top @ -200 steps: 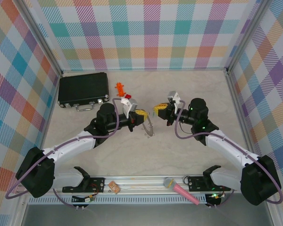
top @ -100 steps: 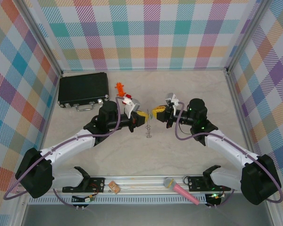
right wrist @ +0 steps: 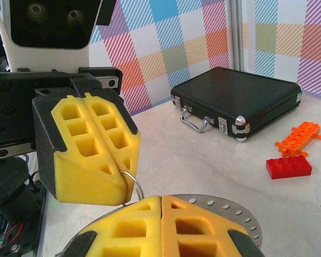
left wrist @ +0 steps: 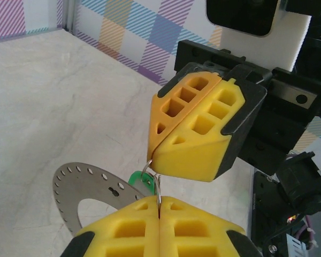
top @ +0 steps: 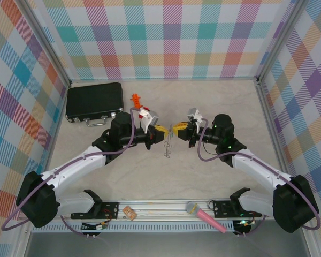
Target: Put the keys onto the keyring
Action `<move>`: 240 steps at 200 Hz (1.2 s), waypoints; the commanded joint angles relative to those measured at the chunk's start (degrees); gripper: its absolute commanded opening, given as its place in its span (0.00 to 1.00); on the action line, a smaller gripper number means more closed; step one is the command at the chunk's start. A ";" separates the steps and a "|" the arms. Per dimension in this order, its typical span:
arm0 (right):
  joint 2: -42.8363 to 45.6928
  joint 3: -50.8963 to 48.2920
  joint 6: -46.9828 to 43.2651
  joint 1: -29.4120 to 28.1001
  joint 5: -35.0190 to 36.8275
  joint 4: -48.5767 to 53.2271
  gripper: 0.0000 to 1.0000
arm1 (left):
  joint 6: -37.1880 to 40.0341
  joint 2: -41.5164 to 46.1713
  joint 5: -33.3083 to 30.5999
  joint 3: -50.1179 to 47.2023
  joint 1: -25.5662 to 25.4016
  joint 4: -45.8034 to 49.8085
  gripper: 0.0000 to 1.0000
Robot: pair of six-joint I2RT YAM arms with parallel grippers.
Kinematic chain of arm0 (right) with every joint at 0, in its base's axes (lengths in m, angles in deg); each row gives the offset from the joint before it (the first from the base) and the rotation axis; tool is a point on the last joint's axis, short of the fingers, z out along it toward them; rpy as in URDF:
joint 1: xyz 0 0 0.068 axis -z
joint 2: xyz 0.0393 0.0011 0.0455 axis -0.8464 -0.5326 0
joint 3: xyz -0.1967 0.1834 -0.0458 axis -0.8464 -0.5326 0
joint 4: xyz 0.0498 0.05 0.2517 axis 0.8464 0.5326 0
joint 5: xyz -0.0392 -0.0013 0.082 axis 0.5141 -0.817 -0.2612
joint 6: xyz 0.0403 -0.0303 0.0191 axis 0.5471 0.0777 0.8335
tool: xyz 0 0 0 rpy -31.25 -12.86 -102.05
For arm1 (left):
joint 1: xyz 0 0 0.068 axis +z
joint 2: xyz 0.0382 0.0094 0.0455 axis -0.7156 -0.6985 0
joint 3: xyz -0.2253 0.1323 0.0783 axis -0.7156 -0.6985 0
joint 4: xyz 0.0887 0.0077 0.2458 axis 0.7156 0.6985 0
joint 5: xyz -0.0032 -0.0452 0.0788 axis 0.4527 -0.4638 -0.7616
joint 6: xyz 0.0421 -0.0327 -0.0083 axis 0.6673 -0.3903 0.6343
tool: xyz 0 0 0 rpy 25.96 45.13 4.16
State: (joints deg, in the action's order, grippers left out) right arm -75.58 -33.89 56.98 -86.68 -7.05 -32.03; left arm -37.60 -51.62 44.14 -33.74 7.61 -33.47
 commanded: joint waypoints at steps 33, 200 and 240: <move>0.96 -0.69 -1.41 -0.36 -1.77 -3.03 0.00 | 1.00 0.90 1.37 2.51 -0.54 1.65 0.00; 1.77 -1.53 -0.32 -0.67 -4.02 -5.49 0.00 | 1.55 -1.18 1.61 6.10 -0.59 7.49 0.00; 0.66 -1.08 -0.53 -1.04 -4.16 -5.17 0.00 | 1.41 -1.17 2.17 6.00 -0.59 7.32 0.00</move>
State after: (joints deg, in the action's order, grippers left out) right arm -74.67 -35.14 57.05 -87.23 -9.48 -35.57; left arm -36.79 -52.76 44.40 -29.74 7.61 -25.56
